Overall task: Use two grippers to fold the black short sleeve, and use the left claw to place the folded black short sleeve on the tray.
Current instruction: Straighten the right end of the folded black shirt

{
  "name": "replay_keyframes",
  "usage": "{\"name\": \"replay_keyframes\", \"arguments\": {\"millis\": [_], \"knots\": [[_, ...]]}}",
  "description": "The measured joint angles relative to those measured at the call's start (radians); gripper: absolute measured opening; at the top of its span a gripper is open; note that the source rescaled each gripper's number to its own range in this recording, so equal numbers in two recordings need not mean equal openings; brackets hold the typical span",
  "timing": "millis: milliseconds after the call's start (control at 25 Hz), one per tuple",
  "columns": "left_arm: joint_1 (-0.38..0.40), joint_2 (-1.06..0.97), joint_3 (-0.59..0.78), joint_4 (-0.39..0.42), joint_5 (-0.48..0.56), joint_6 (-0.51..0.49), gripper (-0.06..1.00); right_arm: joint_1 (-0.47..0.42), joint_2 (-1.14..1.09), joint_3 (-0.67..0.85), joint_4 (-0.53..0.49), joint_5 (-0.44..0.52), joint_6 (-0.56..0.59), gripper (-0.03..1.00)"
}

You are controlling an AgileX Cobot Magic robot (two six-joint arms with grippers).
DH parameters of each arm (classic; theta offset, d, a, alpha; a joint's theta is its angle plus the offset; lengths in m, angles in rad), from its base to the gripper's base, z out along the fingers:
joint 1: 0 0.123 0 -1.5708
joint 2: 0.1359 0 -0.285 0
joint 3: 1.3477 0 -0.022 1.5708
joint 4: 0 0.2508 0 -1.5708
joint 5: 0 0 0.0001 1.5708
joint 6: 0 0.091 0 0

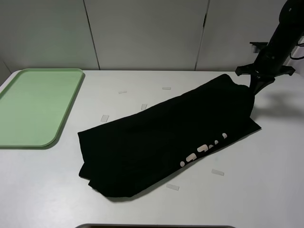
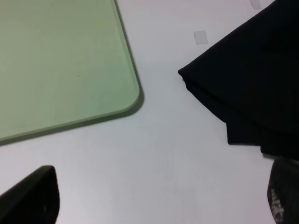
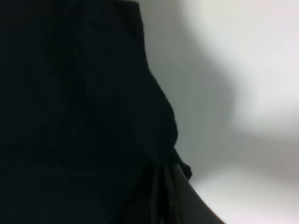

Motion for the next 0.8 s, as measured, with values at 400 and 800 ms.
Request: {"name": "replay_keyframes", "arguments": {"millis": [400,800], "knots": [[0.0,0.0,0.0,0.0,0.0,0.0,0.88,0.0,-0.013,0.01,-0.037,0.078,0.205,0.0],[0.0,0.0,0.0,0.0,0.0,0.0,0.88,-0.016,-0.022,0.143,-0.052,0.079,0.214,0.0]]}}
